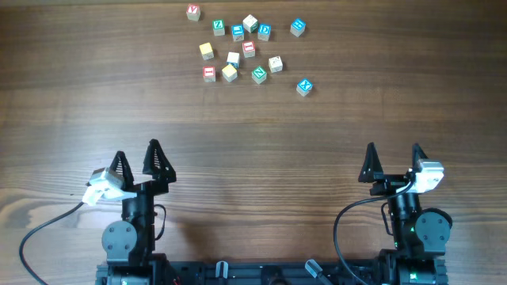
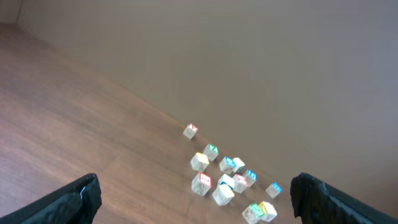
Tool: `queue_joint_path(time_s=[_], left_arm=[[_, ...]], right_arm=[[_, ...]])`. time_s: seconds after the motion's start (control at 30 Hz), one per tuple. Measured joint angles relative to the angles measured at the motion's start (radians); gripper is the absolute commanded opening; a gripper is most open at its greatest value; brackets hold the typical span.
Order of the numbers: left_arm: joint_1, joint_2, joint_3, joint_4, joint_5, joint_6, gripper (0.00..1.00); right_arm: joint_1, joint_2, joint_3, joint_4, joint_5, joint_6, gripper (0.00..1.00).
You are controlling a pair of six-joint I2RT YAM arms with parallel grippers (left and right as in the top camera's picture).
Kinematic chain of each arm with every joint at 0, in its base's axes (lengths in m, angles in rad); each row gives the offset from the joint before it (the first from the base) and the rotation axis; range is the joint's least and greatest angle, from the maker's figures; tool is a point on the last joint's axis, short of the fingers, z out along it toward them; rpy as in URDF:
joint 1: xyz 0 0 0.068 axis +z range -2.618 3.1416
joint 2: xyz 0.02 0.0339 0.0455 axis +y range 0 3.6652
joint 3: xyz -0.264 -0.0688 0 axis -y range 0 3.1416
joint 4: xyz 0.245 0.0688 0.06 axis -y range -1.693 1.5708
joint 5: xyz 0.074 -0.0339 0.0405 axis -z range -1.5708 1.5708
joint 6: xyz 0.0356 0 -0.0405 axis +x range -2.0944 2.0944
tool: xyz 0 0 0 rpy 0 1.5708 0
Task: Form a circle
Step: 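Reach the left gripper forward over the block cluster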
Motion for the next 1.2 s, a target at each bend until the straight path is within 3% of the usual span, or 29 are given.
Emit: queue_joint_path(time_s=[0.13, 0.33, 0.57, 0.83, 1.03, 1.2], left_arm=[[0.0, 0.035, 0.134, -0.119, -0.003, 0.008, 1.0], [0.0, 0.305, 0.523, -0.34, -0.006, 0.074, 1.0], [0.0, 0.853, 1.222, -0.843, -0.006, 0.208, 1.0], [0.0, 1.622, 2.075, -1.364, 0.003, 0.237, 1.0], [-0.003, 1.983, 2.179, -1.436, 0.066, 0.237, 1.0], [-0.014, 2.158, 2.179, -1.352, 0.101, 0.24, 1.0]], right_arm=[[0.0, 0.0, 0.0, 0.0, 0.0, 0.0, 1.0], [0.0, -0.001, 0.0, 0.0, 0.0, 0.0, 1.0], [0.0, -0.002, 0.0, 0.0, 0.0, 0.0, 1.0], [0.0, -0.003, 0.0, 0.0, 0.0, 0.0, 1.0], [0.0, -0.003, 0.0, 0.0, 0.0, 0.0, 1.0], [0.0, -0.003, 0.0, 0.0, 0.0, 0.0, 1.0]])
